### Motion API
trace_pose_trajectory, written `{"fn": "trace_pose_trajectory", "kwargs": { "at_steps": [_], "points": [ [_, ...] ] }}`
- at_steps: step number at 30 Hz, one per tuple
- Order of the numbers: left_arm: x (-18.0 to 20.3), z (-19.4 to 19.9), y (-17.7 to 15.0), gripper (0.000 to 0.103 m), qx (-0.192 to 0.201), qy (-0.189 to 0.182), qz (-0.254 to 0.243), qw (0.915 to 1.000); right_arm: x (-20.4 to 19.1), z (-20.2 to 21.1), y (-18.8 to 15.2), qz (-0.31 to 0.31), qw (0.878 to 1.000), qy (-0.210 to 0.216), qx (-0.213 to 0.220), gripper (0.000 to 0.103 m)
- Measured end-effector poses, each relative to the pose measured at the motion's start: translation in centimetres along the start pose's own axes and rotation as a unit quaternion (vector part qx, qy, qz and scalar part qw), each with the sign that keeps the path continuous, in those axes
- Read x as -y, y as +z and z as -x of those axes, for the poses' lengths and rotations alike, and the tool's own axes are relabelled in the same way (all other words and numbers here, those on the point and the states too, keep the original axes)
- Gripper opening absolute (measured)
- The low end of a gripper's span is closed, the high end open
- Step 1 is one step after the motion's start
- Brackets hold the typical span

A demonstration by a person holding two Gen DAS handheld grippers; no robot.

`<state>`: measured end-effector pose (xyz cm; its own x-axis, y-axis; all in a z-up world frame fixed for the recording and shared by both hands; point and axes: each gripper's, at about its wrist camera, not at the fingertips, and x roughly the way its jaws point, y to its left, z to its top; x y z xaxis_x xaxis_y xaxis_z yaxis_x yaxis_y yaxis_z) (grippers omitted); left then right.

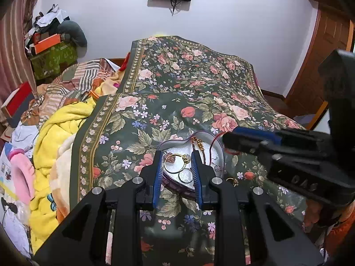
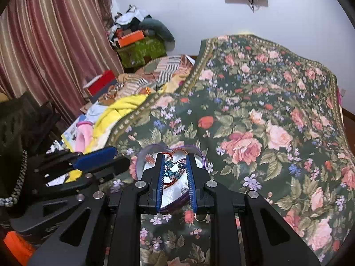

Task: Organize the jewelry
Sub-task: 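Lower the gold ring into the tin with the left tool while the right tool drops the bracelet in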

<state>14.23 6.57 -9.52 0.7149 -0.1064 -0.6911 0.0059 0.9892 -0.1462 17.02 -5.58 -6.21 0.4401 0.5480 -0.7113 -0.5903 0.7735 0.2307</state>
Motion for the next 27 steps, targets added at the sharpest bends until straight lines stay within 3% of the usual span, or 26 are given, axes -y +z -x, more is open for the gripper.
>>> {"fn": "trace_pose_trajectory", "kwargs": {
  "at_steps": [14, 27],
  "points": [
    [-0.6, -2.4, -0.3, 0.024, -0.023, -0.012, 0.009, 0.9996, 1.1, -3.0, -0.6, -0.013, 0.999, 0.007, -0.039, 0.019],
    [-0.4, -2.7, -0.3, 0.024, -0.032, -0.019, 0.011, 0.9993, 0.0, -3.1, -1.2, 0.026, 0.998, 0.009, -0.059, 0.020]
  ]
}}
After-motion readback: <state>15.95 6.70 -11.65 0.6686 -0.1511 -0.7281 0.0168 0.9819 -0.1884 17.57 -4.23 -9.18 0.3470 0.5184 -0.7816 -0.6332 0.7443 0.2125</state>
